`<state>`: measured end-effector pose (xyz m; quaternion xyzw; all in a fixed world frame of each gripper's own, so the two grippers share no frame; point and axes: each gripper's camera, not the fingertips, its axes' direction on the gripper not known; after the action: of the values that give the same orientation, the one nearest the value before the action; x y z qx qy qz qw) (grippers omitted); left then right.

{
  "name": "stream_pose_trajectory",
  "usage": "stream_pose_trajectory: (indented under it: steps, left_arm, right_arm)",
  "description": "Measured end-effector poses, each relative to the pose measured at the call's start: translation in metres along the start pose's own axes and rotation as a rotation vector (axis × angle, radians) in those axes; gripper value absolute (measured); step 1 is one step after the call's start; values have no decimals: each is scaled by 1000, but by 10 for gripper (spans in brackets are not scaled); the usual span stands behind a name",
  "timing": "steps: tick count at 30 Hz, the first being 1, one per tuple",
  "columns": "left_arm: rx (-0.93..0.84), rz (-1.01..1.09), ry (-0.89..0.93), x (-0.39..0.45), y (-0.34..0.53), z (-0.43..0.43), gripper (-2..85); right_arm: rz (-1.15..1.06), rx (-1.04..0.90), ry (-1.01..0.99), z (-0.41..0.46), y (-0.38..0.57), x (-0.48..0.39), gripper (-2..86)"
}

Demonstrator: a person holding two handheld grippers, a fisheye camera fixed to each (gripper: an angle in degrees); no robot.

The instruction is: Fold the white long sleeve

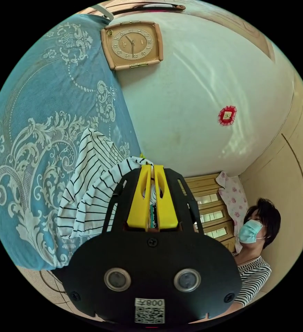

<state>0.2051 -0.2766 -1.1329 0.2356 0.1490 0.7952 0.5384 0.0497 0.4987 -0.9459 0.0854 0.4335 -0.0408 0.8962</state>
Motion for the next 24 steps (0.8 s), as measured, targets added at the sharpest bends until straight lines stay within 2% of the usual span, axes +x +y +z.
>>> stream_pose_trajectory:
  steps: [14,24]
  left_arm:
    - [-11,-51,-161,-142,-142,151,14]
    - [-22,-102,-283,-220,-193,243,23]
  right_arm:
    - [69,-78,63,161,-167,112,15]
    - [132,-146,94,252,-229,168,16]
